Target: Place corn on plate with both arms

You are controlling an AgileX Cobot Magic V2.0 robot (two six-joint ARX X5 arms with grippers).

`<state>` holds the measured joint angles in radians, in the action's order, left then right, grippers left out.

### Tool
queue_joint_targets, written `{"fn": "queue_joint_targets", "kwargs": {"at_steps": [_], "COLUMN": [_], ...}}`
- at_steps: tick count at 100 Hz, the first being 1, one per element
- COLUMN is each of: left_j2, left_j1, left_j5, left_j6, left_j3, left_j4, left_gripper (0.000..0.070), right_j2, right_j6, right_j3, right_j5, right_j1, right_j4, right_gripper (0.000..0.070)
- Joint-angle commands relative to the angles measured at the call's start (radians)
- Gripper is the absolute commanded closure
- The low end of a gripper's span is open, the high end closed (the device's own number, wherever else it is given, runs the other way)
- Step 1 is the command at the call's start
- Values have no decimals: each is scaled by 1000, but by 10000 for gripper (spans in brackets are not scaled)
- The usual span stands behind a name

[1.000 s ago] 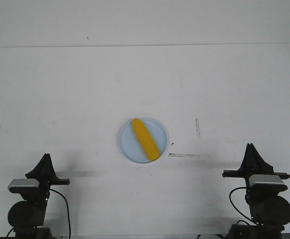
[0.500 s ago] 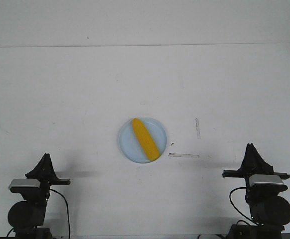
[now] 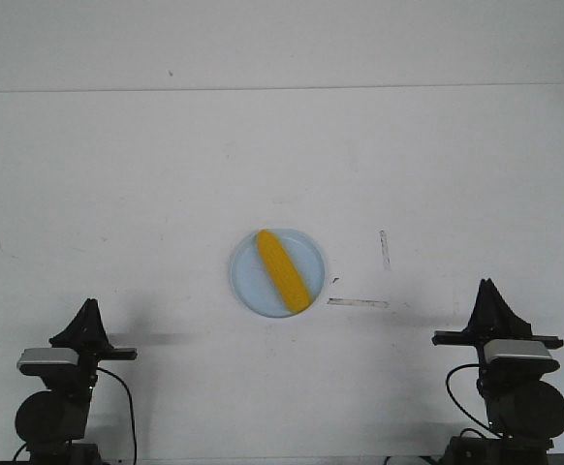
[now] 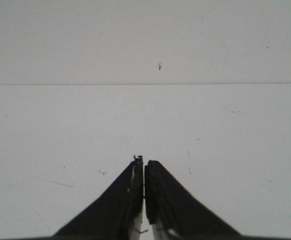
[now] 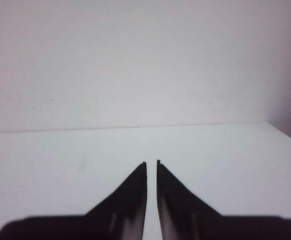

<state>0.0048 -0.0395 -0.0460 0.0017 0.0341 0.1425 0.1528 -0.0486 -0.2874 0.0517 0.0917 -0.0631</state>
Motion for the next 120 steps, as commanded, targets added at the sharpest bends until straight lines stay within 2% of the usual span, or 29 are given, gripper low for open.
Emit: {"fn": "queue_joint_targets", "kwargs": {"at_steps": [1,59,68,105,120], "left_j2": [-2,-2,-2,-2,-2], "left_j1": [0,0,0,0,0], "left_j5": [6,6,6,6,6], "left_j6": [9,9,9,9,9], "left_j3": [-21,-21,-21,-21,-21], "left_j4": [16,16,15,16,16], "left_gripper": [699,699,699,699,699], "right_j2": [-2,-49,-75,-153,-152], "right_j6": [-7,-1,-1,-3,-3], "right_j3": [-3,4,35,159,232], "right_j5": [0,-3,1,3,1], "right_j1": [1,-32,-66,-162,-177], "right_j4": [10,-7,9,18,100], "right_gripper": [662,662,691,690,690]}}
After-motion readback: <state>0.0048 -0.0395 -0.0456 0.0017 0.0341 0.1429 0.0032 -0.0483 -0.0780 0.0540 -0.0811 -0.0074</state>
